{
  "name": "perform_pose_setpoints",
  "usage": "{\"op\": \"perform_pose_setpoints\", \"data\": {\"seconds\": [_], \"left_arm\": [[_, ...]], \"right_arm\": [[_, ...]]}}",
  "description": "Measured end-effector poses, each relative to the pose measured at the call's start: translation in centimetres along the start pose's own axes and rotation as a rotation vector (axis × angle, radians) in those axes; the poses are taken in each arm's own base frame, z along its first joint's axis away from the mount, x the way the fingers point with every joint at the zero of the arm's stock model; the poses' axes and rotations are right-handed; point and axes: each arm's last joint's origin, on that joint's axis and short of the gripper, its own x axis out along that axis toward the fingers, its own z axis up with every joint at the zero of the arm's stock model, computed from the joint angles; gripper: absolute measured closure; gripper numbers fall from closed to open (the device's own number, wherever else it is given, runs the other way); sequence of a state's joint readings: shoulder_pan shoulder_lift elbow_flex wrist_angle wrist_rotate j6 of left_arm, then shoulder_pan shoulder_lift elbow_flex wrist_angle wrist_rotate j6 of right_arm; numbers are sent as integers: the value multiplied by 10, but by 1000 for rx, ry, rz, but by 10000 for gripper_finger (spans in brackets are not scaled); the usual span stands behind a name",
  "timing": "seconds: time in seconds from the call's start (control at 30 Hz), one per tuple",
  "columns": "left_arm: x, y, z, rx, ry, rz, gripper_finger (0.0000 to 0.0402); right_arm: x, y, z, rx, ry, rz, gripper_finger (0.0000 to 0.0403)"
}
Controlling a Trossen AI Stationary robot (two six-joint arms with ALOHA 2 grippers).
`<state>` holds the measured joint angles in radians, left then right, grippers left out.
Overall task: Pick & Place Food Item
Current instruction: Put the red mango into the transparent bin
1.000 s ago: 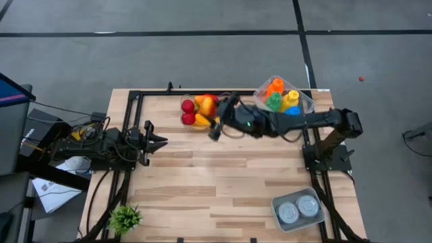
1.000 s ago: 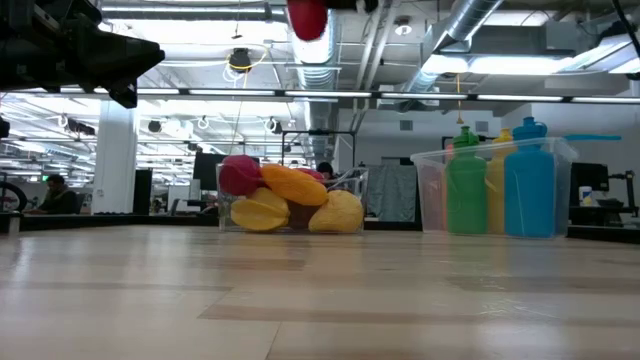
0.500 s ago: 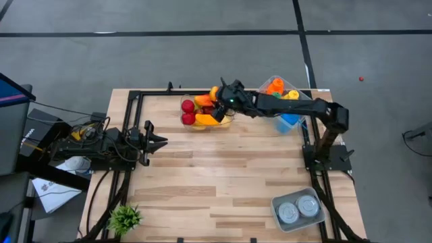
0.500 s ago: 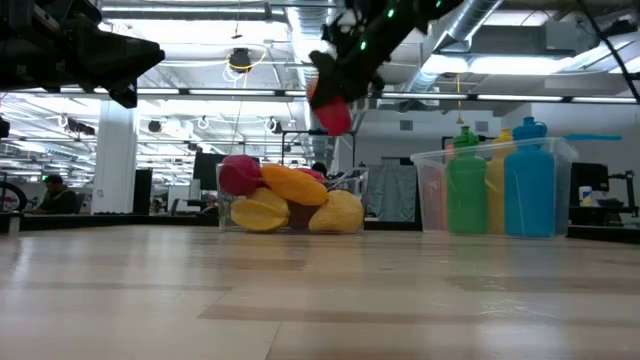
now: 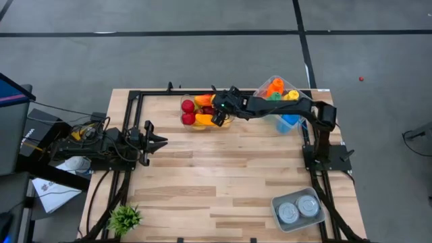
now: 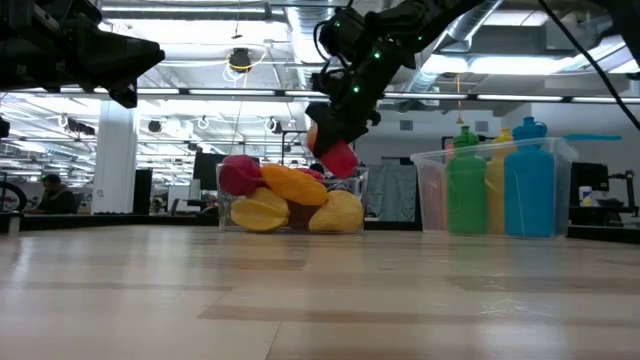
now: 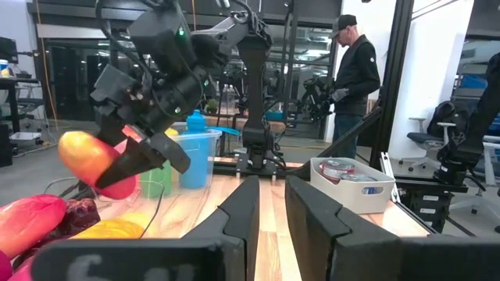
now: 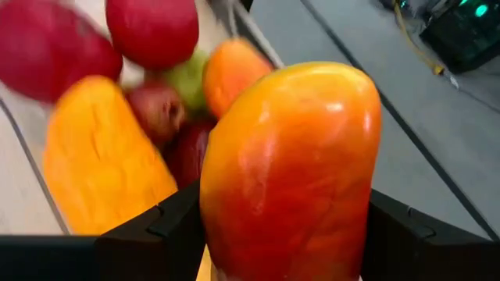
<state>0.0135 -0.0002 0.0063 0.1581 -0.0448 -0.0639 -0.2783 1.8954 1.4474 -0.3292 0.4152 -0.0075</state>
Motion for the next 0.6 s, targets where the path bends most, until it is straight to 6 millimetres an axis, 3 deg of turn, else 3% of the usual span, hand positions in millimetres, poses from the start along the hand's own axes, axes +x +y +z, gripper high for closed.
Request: {"op": "perform_pose_setpoints", "data": {"seconds": [0.33,0.6], "left_arm": [[0,0,0,0,0,0,348],[0,0,0,0,0,0,348]], "right_arm": [[15,7,-13,-39,78,0,157],[11,6,-10,-76,67,0,144]]}}
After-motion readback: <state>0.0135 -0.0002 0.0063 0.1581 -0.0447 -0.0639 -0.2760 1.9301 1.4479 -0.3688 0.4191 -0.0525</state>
